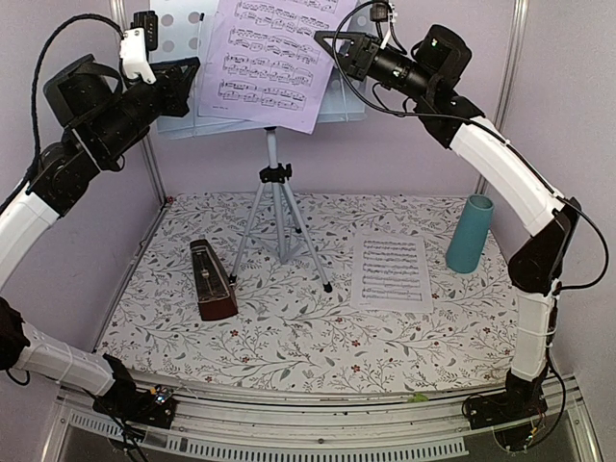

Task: Set up the instrument practice props
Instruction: Pick up the music stand locking hook from the music stand, then place the sheet music on the music stand, then hold the sheet music at the music stand, then adjust the sheet music on the music stand.

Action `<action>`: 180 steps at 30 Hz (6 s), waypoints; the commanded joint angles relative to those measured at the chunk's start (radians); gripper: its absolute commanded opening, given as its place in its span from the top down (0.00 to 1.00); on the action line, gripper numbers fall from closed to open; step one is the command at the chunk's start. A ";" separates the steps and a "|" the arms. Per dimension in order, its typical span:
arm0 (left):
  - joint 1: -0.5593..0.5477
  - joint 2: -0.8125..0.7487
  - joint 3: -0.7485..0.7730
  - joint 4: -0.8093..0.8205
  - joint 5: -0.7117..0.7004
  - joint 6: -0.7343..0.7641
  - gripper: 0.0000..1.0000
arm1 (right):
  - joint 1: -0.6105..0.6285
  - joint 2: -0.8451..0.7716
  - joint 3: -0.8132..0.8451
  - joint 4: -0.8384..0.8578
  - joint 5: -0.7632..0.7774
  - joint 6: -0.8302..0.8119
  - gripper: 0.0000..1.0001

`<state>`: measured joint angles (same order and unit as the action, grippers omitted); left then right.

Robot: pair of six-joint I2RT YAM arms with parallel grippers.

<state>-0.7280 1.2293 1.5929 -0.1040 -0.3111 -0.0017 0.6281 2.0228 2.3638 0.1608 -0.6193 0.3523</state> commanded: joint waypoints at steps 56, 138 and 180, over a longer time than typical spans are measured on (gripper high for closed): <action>0.014 -0.292 -0.174 -0.098 -0.063 -0.037 0.61 | 0.130 0.129 0.069 0.166 0.002 -0.227 1.00; 0.675 -0.160 -0.182 -0.126 1.036 -0.339 1.00 | 0.133 0.091 0.014 0.184 -0.024 -0.182 0.85; 0.664 -0.310 -0.448 0.073 0.956 -0.437 1.00 | 0.195 -0.126 -0.430 0.095 0.206 -0.020 0.59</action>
<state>-0.0631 0.9356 1.1622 -0.0559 0.6514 -0.4335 0.8021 1.9602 1.9728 0.2901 -0.4572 0.2832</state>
